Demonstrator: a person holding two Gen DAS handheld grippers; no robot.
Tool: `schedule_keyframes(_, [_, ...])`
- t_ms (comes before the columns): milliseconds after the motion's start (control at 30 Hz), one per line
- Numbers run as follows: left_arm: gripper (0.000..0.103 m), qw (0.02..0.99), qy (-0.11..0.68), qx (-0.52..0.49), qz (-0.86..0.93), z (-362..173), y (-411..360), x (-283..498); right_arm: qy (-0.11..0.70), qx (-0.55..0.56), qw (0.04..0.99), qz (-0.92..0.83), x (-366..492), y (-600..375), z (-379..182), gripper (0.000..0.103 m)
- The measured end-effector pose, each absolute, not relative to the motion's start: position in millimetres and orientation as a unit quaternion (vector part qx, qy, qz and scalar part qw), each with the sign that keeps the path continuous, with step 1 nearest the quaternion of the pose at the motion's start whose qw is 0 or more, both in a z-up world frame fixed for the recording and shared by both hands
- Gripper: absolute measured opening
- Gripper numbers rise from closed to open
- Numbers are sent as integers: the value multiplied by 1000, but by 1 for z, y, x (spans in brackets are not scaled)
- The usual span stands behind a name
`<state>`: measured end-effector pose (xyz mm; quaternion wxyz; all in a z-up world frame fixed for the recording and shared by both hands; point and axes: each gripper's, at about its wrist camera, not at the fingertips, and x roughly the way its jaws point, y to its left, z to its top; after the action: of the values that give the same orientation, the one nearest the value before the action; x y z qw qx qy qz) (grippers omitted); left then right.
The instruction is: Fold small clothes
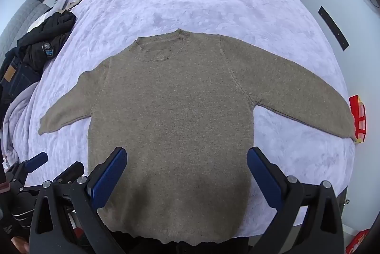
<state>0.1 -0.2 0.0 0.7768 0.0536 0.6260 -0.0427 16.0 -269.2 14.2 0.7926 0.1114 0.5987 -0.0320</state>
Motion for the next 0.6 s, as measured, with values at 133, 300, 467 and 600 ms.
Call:
schedule_keyframes(133, [103, 777, 626, 54, -43, 0, 0, 0, 599, 111, 792, -33, 14, -268, 15, 101])
schedule_keyframes(300, [103, 777, 626, 54, -43, 1, -1, 0, 598, 112, 793, -34, 13, -266, 15, 101])
schedule_keyframes(467, [103, 777, 626, 53, -44, 1, -1, 0, 598, 112, 793, -33, 12, -266, 15, 101])
schedule_keyframes(600, [103, 776, 627, 53, -44, 1, -1, 0, 598, 111, 793, -33, 12, -266, 15, 101])
